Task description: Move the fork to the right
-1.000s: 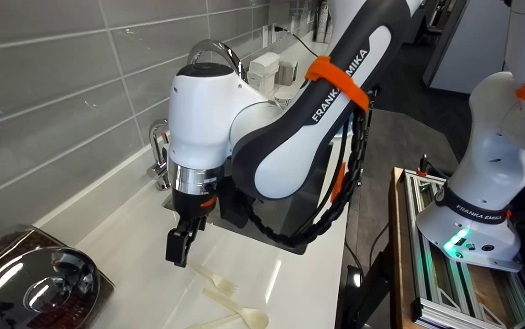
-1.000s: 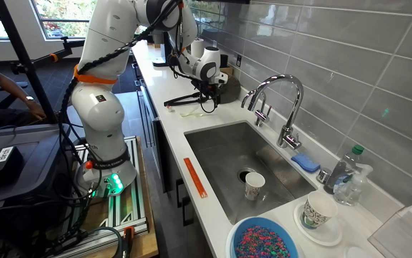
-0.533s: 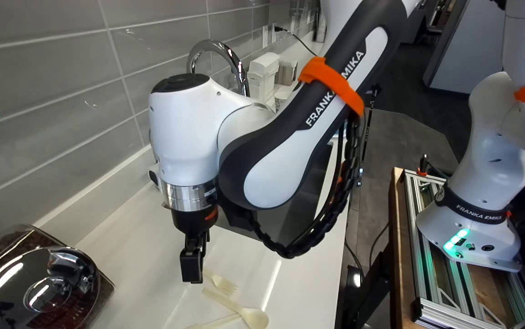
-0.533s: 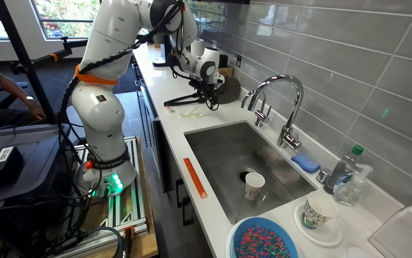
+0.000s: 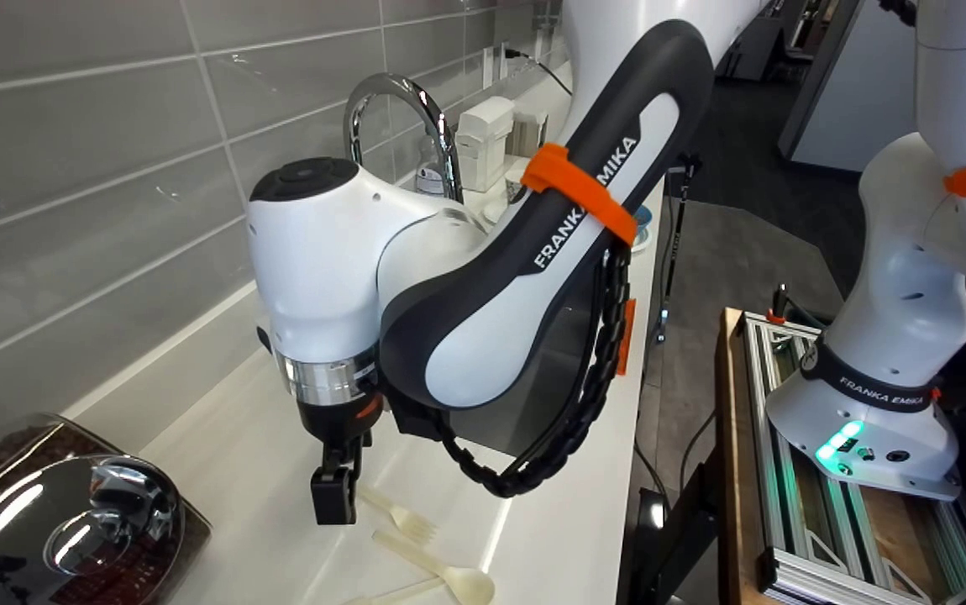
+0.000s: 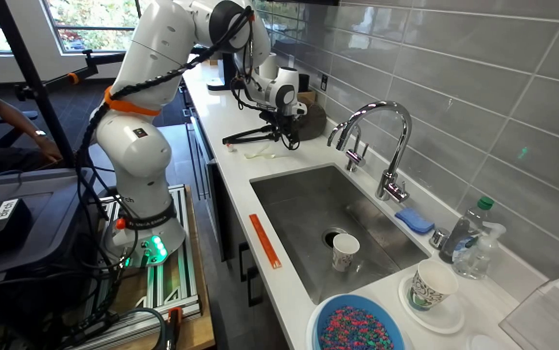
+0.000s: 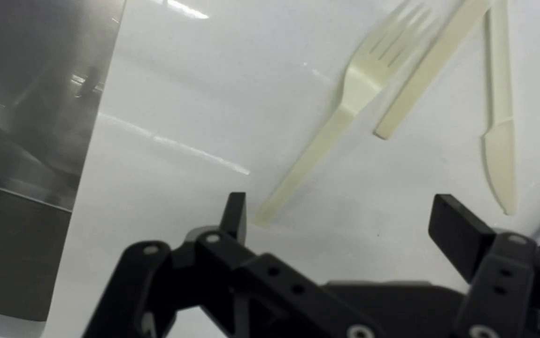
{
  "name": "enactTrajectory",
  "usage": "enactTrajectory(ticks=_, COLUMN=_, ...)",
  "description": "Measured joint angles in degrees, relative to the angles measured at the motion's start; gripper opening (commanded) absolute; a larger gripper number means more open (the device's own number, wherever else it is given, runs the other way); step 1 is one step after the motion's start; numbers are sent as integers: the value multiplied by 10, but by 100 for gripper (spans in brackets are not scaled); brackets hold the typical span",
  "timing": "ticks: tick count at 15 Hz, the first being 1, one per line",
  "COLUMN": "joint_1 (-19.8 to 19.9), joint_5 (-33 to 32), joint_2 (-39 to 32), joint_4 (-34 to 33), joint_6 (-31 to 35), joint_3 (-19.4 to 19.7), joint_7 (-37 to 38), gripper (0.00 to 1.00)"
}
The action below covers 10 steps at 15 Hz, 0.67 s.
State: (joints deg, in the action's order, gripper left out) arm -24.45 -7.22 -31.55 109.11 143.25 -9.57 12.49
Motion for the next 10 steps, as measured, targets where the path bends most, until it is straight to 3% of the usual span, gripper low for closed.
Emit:
enactTrajectory(ticks=6, joint_1=-18, joint_5=-12, joint_2=-20, joint_4=-13, joint_6=1, joint_3=17, joint_7=39, gripper=100)
enactTrajectory(ticks=8, joint_1=-19, joint_5=-12, joint_2=-23, joint_4=-14, joint_6=1, joint_3=18, joint_7=47, gripper=90)
enactTrajectory(ticks=10, joint_1=-19, joint_5=-12, joint_2=-25, joint_4=-14, joint_6=2, joint_3=20, joint_7=53, gripper=71)
